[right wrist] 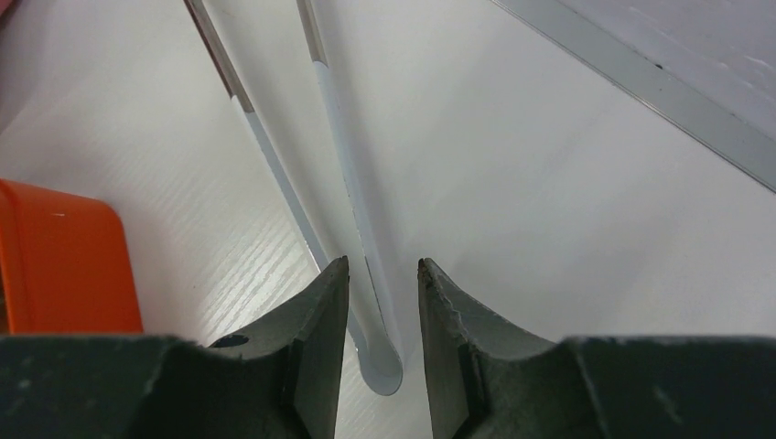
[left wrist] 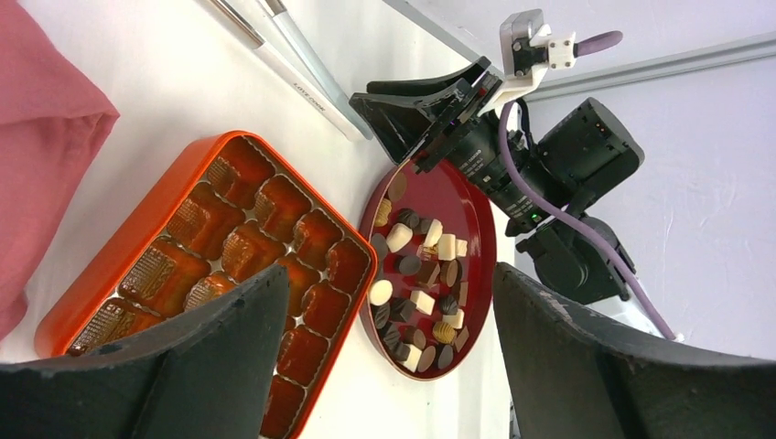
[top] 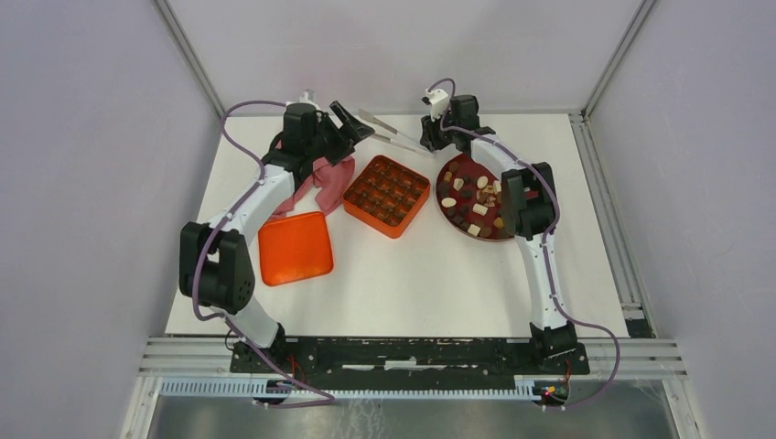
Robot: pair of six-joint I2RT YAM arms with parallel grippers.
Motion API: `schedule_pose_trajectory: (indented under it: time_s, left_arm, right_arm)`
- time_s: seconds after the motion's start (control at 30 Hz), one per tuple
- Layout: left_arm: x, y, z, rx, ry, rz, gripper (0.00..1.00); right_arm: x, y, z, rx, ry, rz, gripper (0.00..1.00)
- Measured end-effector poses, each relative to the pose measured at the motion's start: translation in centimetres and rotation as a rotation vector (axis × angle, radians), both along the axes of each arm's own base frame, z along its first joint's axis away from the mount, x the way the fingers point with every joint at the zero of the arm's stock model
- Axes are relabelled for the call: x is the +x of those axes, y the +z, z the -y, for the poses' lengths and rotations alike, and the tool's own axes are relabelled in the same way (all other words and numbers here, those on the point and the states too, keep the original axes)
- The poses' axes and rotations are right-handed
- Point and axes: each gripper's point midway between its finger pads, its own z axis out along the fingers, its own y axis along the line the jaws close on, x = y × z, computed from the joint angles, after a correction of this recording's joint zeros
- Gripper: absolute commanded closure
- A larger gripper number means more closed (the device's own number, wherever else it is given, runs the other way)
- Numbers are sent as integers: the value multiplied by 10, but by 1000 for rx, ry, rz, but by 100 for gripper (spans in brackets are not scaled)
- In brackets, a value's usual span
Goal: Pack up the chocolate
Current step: Adjust the clamp at the center of the board.
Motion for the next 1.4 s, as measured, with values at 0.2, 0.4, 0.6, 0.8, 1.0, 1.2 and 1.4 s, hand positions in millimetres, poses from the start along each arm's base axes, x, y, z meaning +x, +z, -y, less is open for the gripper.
schedule_pose_trajectory:
  time_s: [0.2,0.4,0.6,0.8,1.0,1.2,1.4]
  left_arm:
    - [8,0,3,-1,-3,-4,15]
    - [12,-8,4,4,-3,-21,15]
    - [11,-10,6,0,-15,-28,15]
    - [10,-10,7,-3,-23,-30,16]
    - [10,-10,8,-5,-26,-30,17]
    - [10,-10,8,-5,-26,-29,17]
    - [8,-15,8,-7,-27,-25,18]
  right_arm:
    - [5,-3,0,6,-17,12,63]
    - [6,-8,1,0,-19,10,65]
    - [6,-10,2,-10,-19,13,67]
    - [5,-19,0,-31,-15,10,69]
    - [3,-26,-1,-52,0,10,76]
    - [2,-28,0,-88,32,26,87]
    - [-15,-30,9,-140,51,-8,88]
